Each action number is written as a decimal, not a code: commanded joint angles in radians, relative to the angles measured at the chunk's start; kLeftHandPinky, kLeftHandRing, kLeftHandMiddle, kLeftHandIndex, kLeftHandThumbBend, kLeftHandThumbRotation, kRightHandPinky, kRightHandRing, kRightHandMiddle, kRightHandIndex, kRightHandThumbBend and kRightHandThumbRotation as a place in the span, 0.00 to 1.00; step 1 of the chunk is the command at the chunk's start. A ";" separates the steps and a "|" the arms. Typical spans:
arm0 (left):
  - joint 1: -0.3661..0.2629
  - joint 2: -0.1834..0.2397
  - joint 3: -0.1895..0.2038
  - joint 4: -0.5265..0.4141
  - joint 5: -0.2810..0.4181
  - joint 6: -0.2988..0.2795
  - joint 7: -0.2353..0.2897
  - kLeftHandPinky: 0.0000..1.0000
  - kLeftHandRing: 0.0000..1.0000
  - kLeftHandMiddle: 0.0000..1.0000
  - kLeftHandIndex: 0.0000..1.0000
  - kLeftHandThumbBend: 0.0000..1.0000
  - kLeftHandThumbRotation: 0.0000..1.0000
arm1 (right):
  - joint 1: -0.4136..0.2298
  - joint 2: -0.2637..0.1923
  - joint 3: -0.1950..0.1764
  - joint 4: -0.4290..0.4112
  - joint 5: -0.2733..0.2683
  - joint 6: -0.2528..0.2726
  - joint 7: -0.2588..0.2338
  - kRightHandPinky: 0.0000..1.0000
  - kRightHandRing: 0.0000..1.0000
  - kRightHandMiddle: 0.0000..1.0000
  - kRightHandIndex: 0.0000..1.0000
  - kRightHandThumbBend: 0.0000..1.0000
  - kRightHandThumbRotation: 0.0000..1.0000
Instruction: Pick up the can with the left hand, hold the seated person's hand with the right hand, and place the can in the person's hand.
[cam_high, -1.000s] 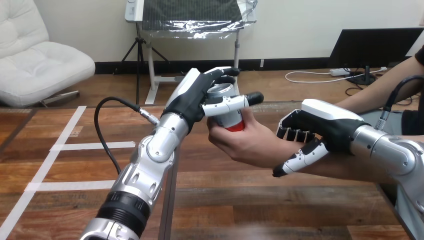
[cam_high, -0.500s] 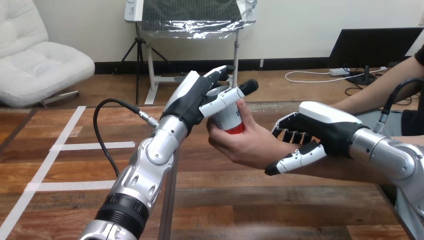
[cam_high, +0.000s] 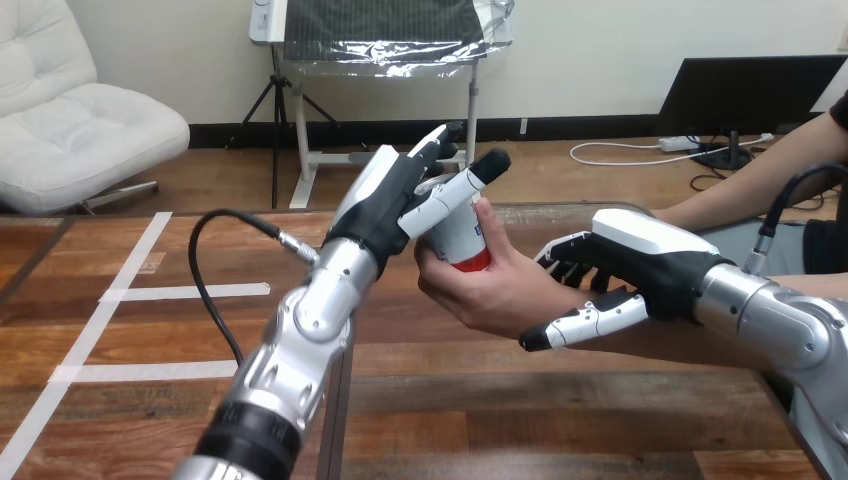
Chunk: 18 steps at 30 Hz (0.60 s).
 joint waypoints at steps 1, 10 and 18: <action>0.034 -0.011 0.009 -0.052 -0.022 -0.045 0.017 0.83 0.93 0.94 0.95 1.00 1.00 | 0.013 0.009 -0.040 -0.041 0.038 0.006 -0.003 0.61 0.76 0.79 0.80 1.00 0.75; 0.099 -0.010 0.032 -0.111 -0.056 -0.123 0.046 0.88 0.95 0.94 0.94 0.97 1.00 | 0.049 0.006 -0.078 -0.089 0.067 0.005 -0.016 0.64 0.83 0.85 0.88 1.00 0.89; 0.196 -0.007 0.055 -0.233 -0.090 -0.166 0.062 0.90 0.95 0.95 0.94 0.91 1.00 | 0.093 0.027 -0.138 -0.131 0.139 -0.015 -0.051 0.69 0.87 0.89 0.92 1.00 0.95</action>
